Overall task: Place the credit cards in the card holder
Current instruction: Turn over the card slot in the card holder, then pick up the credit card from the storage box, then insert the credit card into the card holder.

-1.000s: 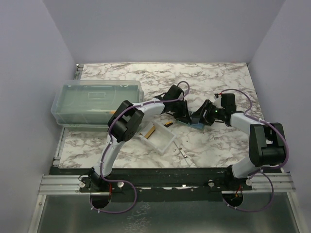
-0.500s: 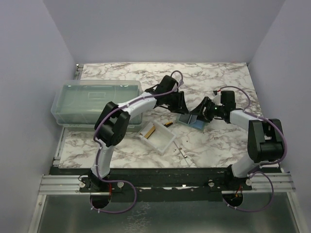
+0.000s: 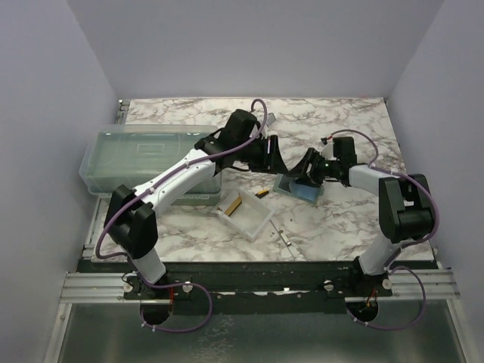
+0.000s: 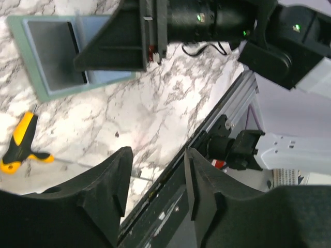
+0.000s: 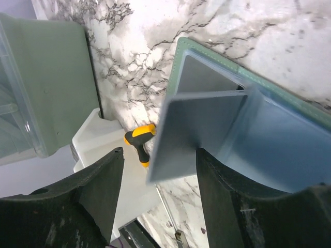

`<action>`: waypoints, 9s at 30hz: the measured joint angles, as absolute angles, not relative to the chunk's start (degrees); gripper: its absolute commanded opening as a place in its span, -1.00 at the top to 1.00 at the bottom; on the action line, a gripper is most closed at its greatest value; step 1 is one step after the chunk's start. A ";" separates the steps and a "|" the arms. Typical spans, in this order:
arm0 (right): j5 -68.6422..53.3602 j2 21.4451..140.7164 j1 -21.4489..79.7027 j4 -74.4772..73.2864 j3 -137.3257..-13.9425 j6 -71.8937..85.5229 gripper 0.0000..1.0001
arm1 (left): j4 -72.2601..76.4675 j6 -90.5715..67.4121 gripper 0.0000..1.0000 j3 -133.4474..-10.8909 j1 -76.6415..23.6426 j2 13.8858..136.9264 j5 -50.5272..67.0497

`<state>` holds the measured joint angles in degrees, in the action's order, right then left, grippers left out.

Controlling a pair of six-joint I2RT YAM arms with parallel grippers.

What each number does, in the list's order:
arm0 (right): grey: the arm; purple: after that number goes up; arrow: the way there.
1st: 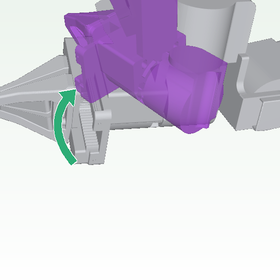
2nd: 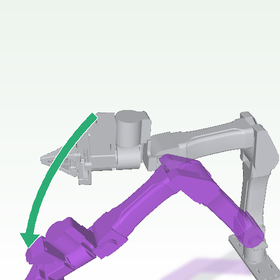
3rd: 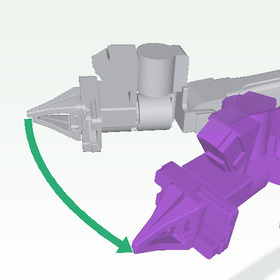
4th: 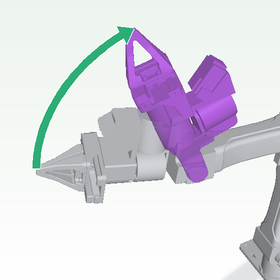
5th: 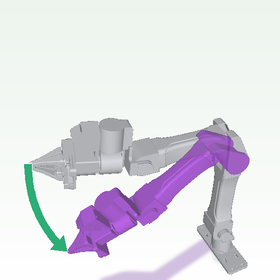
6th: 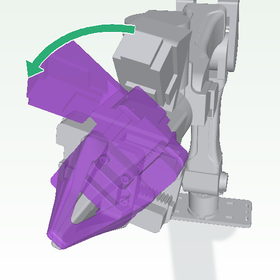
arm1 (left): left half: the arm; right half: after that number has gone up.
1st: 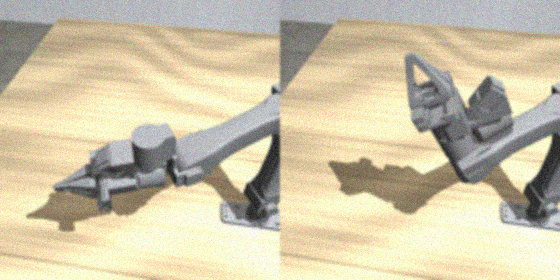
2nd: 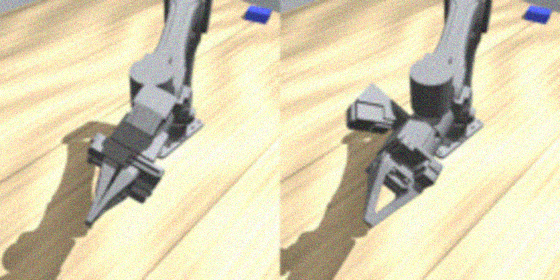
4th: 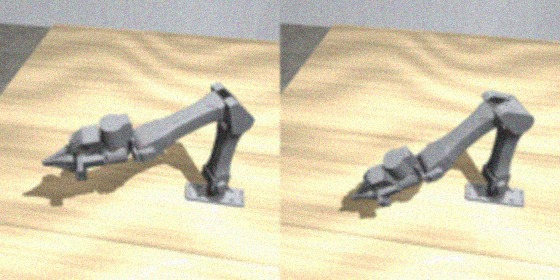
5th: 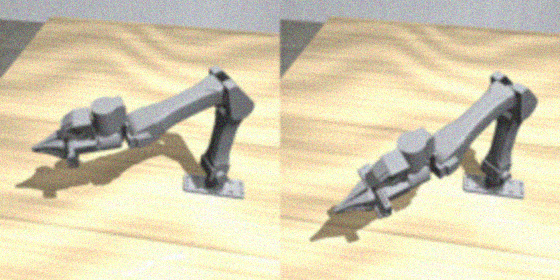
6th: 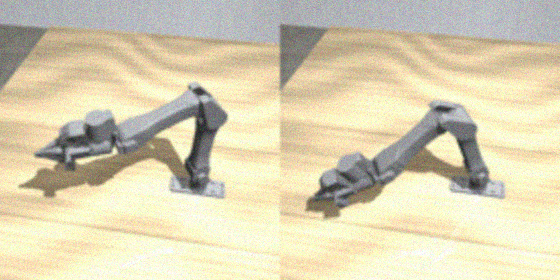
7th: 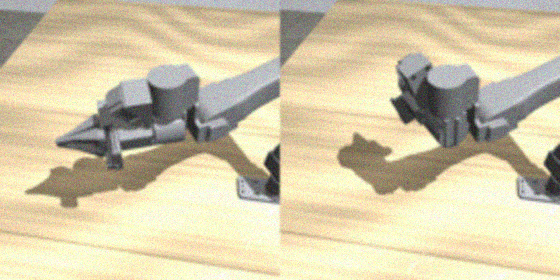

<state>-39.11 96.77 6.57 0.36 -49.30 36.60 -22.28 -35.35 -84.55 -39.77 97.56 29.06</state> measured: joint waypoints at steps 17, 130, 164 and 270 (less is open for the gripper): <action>-30.11 81.23 8.99 -10.63 -48.75 27.90 -0.29 | -42.78 -25.58 -0.34 -76.60 -49.65 87.35 4.38; -56.14 72.60 12.08 22.17 -34.04 46.26 -0.47 | -38.96 -25.71 1.00 -84.23 -38.96 85.41 10.48; -52.16 77.45 9.63 72.31 -22.37 82.67 0.61 | -2.39 -49.89 1.00 -72.20 -35.62 87.33 35.83; -49.01 105.43 -3.84 33.19 -34.48 41.04 0.99 | -15.22 -38.74 0.64 -92.62 -37.26 127.59 27.77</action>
